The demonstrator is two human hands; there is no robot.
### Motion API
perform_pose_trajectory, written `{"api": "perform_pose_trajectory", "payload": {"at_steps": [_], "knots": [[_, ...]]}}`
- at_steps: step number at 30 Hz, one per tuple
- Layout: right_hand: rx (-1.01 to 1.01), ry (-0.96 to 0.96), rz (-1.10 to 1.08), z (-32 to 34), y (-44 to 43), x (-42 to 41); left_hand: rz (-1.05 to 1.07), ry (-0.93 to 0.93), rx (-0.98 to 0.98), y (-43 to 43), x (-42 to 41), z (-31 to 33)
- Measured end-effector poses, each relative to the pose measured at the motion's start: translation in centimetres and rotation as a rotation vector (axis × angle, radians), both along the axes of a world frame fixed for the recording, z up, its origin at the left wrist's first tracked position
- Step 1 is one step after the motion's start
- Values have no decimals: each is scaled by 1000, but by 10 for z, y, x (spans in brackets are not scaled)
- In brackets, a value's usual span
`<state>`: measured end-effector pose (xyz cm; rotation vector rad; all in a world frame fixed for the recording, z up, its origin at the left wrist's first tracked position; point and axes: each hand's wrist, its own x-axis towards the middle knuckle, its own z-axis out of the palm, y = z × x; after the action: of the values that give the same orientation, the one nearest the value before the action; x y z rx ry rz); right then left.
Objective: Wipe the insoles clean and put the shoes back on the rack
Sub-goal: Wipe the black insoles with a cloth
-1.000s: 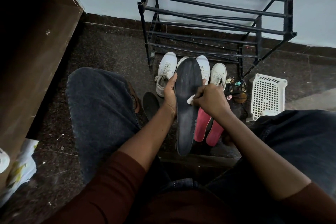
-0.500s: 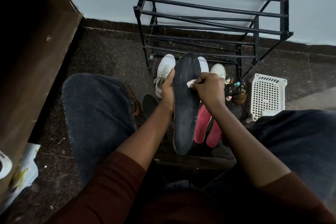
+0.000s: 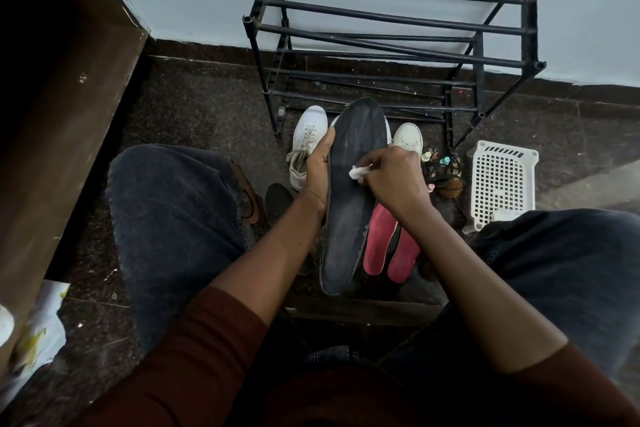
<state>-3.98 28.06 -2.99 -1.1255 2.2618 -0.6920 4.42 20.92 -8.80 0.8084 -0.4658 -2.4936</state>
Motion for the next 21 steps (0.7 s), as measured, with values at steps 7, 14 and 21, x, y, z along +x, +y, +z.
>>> {"api": "perform_pose_trajectory", "payload": {"at_steps": [7,14,21], "knots": [[11,31,0,0,-8,5,11,-53,-25,2,2,4],[106,-16,107,-5,7,22,23,-104,-40,0,-1,0],[13,90,-140,-7,-22,7,-4,-6,-43,6,4,-6]]}}
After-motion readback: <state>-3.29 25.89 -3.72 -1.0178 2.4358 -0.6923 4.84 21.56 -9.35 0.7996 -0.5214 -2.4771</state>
